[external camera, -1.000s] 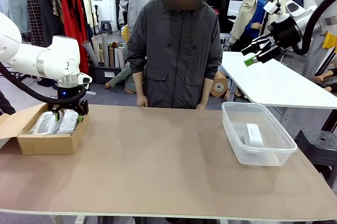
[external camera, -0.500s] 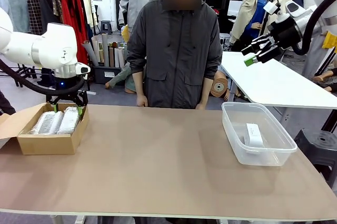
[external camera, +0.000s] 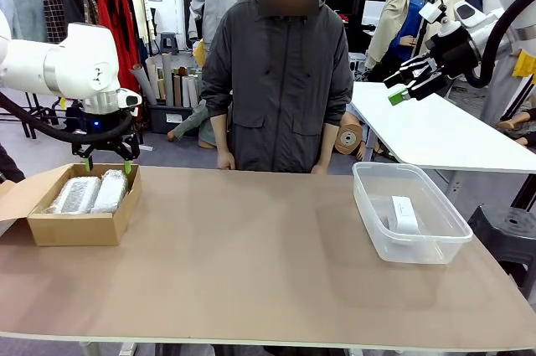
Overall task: Separate and place wrapped and unwrapped clocks.
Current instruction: If the picked Digital clock is wrapped, place it in the Package Box ; if not, place it in the Organizing box.
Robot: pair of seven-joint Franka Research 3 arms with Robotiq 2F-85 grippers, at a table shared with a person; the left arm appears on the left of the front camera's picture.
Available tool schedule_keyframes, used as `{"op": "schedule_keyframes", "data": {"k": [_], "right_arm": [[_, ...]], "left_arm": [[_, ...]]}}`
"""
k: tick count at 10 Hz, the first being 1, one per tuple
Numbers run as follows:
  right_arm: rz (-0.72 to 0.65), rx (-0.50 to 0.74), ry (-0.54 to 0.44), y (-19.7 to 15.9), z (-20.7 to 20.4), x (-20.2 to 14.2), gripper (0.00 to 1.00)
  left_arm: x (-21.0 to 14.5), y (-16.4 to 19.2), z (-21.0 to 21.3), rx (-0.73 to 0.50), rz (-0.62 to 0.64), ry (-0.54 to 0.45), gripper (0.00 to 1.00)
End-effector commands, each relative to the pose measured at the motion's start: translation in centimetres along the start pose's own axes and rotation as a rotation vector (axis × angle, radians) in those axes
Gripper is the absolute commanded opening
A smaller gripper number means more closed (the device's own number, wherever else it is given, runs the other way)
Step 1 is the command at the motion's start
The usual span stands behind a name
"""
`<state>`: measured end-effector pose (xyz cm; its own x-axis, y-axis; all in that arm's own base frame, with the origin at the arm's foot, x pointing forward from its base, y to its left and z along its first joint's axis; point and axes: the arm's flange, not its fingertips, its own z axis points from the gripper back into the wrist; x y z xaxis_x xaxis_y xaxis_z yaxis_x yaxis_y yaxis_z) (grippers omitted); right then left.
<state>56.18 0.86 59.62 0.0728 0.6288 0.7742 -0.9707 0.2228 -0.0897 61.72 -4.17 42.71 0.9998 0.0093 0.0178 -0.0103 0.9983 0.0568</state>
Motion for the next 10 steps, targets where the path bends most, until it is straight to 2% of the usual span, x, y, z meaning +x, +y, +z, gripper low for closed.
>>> {"op": "schedule_keyframes", "data": {"k": [1,10], "right_arm": [[0.006,0.001,-0.003,0.17,0.07,0.07,1.0],[0.006,0.001,-0.003,0.17,0.07,0.07,1.0]], "left_arm": [[0.03,0.01,-0.11,0.0,0.01,0.003,1.0],[0.05,-0.1,-0.21,0.0,-0.001,0.003,1.0]]}}
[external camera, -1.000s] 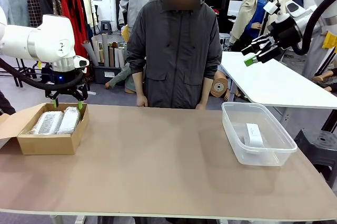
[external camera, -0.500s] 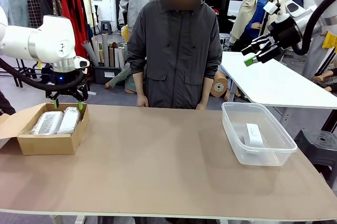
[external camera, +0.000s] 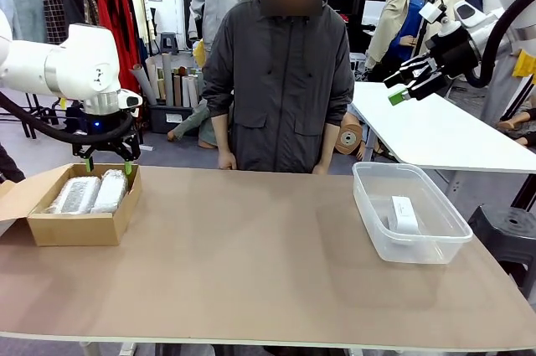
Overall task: Separate and place wrapped and unwrapped clocks.
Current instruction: If the picked Digital clock is wrapped, place it in the Package Box ; if not, place it in the Organizing box.
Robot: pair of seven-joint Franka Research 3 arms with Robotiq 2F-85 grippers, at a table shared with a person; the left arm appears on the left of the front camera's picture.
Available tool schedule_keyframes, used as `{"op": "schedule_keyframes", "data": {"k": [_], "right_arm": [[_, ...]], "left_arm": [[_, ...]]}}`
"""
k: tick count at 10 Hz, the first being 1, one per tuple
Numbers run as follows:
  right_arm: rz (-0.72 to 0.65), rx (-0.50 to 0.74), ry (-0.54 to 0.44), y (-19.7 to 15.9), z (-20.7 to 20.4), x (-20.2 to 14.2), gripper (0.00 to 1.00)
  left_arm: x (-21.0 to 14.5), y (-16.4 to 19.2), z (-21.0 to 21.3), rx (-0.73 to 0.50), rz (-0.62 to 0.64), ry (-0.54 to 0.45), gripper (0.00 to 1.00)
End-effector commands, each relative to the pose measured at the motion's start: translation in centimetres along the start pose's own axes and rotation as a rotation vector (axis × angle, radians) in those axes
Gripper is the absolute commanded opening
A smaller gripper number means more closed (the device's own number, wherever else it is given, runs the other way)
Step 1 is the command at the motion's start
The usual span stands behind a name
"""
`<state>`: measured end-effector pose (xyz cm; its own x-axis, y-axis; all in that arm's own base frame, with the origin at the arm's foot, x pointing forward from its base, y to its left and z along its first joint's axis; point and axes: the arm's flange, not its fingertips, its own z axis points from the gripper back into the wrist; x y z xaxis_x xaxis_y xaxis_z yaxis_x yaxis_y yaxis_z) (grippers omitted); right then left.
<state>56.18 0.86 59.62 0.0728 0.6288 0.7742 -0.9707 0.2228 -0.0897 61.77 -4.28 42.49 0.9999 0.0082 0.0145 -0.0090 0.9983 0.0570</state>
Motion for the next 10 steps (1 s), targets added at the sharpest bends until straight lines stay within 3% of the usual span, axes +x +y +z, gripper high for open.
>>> {"op": "schedule_keyframes", "data": {"k": [1,4,9,10], "right_arm": [[0.006,0.001,-0.003,0.2,0.1,0.1,1.0],[0.006,0.001,-0.003,0.2,0.1,0.1,1.0],[0.006,0.001,-0.003,0.2,0.1,0.1,1.0],[0.006,0.001,-0.003,0.2,0.1,0.1,1.0]], "left_arm": [[-0.6,0.3,1.1,0.034,-0.129,-0.03,1.0],[-2.7,-0.4,3.5,-0.059,-0.554,-0.215,1.0],[-4.6,0.4,8.0,-0.352,-1.046,-0.518,1.0],[-4.2,1.0,8.5,-0.36,-1.102,-0.553,1.0]]}}
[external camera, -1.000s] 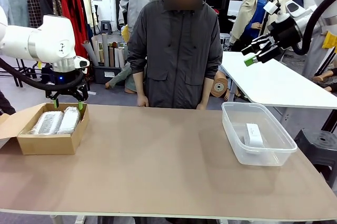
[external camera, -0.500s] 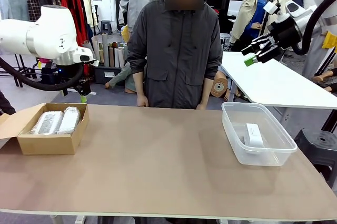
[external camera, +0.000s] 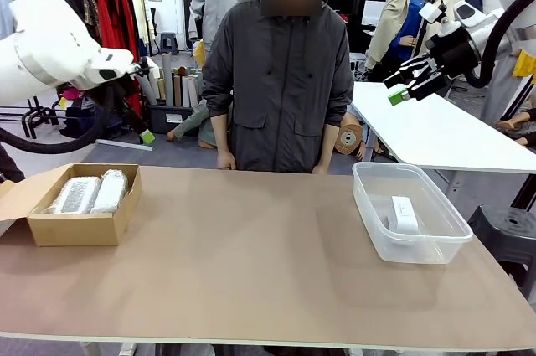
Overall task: Separate and place wrapped and unwrapped clocks.
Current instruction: If the picked Digital clock is wrapped, place it in the Package Box ; if not, place it in the Organizing box.
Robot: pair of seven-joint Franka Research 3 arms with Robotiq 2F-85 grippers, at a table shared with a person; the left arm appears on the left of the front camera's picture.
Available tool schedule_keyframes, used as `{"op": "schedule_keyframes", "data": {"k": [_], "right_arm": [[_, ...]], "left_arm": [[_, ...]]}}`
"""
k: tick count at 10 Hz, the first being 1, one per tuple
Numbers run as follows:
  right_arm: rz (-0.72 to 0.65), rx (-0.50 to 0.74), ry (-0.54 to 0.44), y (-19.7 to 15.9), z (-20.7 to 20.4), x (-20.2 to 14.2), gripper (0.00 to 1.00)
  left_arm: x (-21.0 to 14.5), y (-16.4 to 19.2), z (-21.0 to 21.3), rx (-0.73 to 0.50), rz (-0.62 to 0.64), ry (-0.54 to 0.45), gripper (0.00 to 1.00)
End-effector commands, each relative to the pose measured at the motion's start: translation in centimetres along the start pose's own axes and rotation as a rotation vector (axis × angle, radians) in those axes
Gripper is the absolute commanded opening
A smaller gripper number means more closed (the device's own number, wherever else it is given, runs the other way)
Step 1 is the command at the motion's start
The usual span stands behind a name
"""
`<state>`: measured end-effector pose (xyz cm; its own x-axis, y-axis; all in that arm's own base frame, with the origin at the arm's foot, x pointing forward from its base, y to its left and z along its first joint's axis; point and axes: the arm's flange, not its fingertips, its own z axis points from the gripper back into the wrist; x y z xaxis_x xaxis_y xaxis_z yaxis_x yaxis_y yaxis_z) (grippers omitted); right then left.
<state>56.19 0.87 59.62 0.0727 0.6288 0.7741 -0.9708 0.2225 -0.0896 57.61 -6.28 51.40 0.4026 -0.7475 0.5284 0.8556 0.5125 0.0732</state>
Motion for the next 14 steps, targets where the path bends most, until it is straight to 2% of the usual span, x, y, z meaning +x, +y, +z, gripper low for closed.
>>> {"op": "schedule_keyframes", "data": {"k": [1,3,6,8,10,14], "right_arm": [[0.005,0.001,-0.003,0.2,0.1,0.1,1.0],[0.005,0.001,-0.003,0.2,0.1,0.1,1.0],[0.005,0.001,-0.003,0.2,0.1,0.1,1.0],[0.005,0.001,-0.003,0.2,0.1,0.1,1.0],[0.005,0.001,-0.003,0.2,0.1,0.1,1.0],[0.005,0.001,-0.003,0.2,0.1,0.1,1.0]], "left_arm": [[-1.9,1.7,1.0,-0.08,-0.117,-0.089,1.0],[-1.3,3.1,2.2,-0.096,-0.292,-0.195,1.0],[-0.4,4.0,3.7,-0.174,-0.399,-0.232,1.0],[0.3,3.7,4.6,-0.234,-0.405,-0.267,1.0],[1.1,1.9,5.6,-0.233,-0.358,-0.264,1.0],[1.4,-0.2,6.5,-0.212,-0.354,-0.286,1.0]]}}
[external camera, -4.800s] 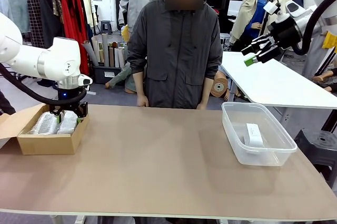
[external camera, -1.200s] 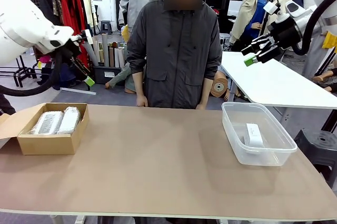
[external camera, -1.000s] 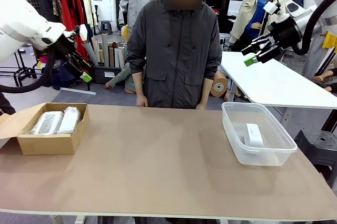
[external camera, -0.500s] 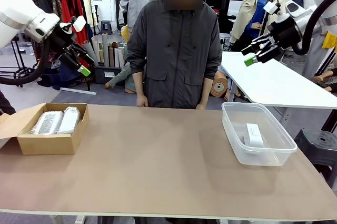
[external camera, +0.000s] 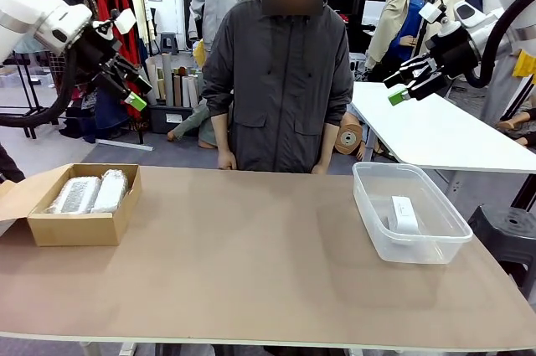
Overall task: Separate and place wrapped and unwrapped clocks.
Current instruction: If the picked Digital clock is wrapped, place it in the Package Box ; if not, place it in the Organizing box.
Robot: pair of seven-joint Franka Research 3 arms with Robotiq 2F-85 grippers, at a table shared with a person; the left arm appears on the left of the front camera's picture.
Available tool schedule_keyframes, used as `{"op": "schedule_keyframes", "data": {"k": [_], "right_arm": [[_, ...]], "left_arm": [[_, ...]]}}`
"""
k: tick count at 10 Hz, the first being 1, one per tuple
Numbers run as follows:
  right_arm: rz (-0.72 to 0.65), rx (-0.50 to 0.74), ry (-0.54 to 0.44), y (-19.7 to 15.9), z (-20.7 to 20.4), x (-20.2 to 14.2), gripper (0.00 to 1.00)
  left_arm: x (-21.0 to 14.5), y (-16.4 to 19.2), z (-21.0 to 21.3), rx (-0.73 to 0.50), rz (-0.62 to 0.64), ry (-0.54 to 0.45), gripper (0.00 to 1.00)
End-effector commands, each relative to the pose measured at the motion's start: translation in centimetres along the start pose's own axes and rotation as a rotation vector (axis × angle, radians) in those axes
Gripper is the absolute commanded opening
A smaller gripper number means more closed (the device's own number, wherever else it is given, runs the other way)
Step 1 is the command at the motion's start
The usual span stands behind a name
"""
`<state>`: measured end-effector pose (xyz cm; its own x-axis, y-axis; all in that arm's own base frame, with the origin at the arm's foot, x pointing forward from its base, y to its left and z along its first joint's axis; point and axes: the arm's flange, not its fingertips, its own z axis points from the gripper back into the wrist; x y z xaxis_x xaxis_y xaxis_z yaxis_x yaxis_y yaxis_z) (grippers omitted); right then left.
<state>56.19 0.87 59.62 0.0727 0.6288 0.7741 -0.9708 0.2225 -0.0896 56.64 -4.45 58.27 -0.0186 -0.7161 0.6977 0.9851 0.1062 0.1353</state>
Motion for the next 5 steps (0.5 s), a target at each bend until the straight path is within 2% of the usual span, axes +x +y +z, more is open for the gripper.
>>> {"op": "schedule_keyframes", "data": {"k": [1,3,4,5], "right_arm": [[0.005,0.001,-0.003,0.17,0.09,0.06,1.0],[0.005,0.001,-0.003,0.17,0.09,0.06,1.0],[0.005,0.001,-0.003,0.17,0.09,0.06,1.0],[0.005,0.001,-0.003,0.17,0.09,0.06,1.0]], "left_arm": [[-0.42,-0.84,-0.41,-0.006,0.018,-0.019,1.0],[-0.78,-0.68,-0.67,0.025,0.059,0.013,1.0],[-0.36,-0.37,-0.36,-0.009,0.008,0.001,1.0],[-0.36,-0.37,-0.36,-0.009,0.008,0.001,1.0]]}}
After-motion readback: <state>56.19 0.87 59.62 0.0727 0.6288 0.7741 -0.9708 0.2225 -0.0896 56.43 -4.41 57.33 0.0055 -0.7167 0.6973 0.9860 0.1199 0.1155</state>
